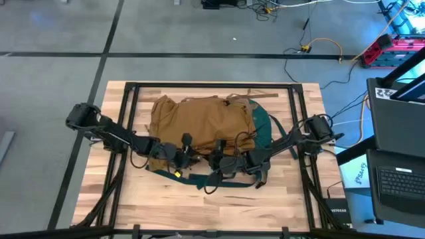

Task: Unpack backpack
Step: Open the brown backpack

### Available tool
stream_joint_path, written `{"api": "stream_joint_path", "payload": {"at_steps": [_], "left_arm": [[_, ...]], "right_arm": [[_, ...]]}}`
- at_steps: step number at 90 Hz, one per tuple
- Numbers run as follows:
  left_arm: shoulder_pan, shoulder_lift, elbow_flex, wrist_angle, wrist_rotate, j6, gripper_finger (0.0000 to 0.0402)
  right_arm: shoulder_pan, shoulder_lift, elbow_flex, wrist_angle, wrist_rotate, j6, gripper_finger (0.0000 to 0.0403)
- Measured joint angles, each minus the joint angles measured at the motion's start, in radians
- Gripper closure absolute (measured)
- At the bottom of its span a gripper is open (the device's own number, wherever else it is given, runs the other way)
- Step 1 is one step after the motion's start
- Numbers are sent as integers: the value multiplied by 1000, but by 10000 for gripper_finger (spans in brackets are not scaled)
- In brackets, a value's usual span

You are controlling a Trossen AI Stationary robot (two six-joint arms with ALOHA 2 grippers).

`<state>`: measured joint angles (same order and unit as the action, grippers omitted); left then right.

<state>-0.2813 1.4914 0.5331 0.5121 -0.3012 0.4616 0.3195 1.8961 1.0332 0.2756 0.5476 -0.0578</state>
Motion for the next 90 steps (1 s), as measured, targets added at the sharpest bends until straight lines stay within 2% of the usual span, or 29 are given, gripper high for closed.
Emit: {"api": "stream_joint_path", "payload": {"at_steps": [21, 48, 53, 77, 90], "left_arm": [[-14, 0, 0, -89, -33, -74, 215], [10, 0, 3, -168, -62, -109, 215], [14, 0, 3, -170, -62, -110, 230], [27, 0, 1, -188, -65, -108, 379], [27, 0, 1, -198, -66, -111, 398]], "right_arm": [[0, 0, 0, -3, -1, 0, 402], [0, 0, 0, -4, -7, 0, 402], [0, 0, 0, -4, -8, -1, 402], [0, 0, 0, -6, -9, -3, 403], [1, 0, 36, -56, 20, -25, 403]]}}
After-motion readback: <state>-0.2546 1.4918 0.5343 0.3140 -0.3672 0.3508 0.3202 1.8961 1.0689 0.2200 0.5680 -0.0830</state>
